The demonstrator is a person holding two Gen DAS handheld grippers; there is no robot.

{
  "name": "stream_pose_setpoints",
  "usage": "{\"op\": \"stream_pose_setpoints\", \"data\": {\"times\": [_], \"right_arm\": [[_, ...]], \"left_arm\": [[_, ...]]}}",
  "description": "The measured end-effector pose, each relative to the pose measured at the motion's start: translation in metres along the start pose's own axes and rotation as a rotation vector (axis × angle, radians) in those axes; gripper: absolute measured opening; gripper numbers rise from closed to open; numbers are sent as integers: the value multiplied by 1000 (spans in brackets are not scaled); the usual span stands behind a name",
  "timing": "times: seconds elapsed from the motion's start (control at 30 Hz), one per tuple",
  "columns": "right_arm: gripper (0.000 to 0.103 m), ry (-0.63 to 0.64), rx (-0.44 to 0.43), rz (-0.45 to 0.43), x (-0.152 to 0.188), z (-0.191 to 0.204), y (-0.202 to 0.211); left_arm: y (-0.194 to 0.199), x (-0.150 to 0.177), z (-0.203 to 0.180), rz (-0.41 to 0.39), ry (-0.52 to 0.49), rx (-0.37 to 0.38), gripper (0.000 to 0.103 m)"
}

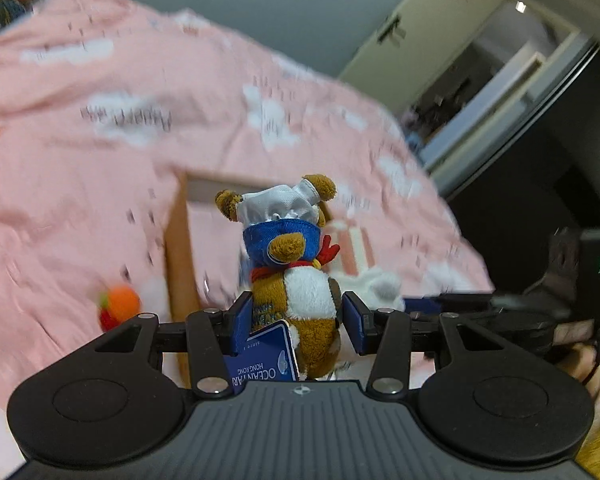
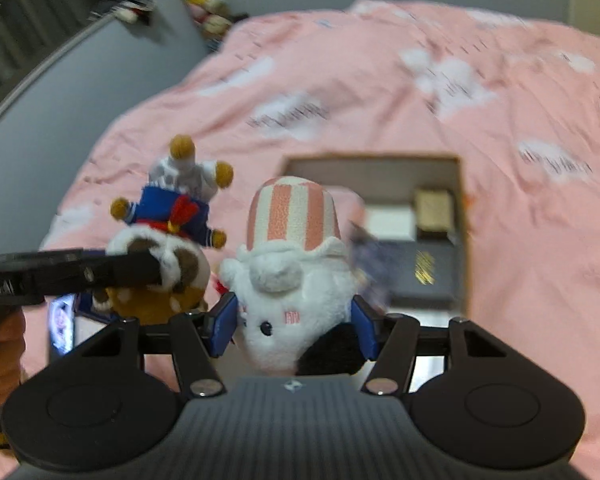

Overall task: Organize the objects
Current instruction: 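Carry both plush toys into the orange box and lower them with both grippers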

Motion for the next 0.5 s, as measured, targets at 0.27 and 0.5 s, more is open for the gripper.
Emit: {"op": "stream_pose_setpoints", "data": {"times": [0.27,0.5], "right_arm": [[61,4,36,131,28,-32,-28],[61,63,50,240,41,-25,-58]], "left_arm": [[-50,47,-12,116,-19,-135,54],[-58,50,-8,144,-59,-224,54]]}}
Point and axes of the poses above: each gripper's, at about its wrist camera, not at the fingertips, and y roughly against the way its jaws point, z to its left, x to its underside, the point moved 3 cm from there along -y, roughly the way its jaws point
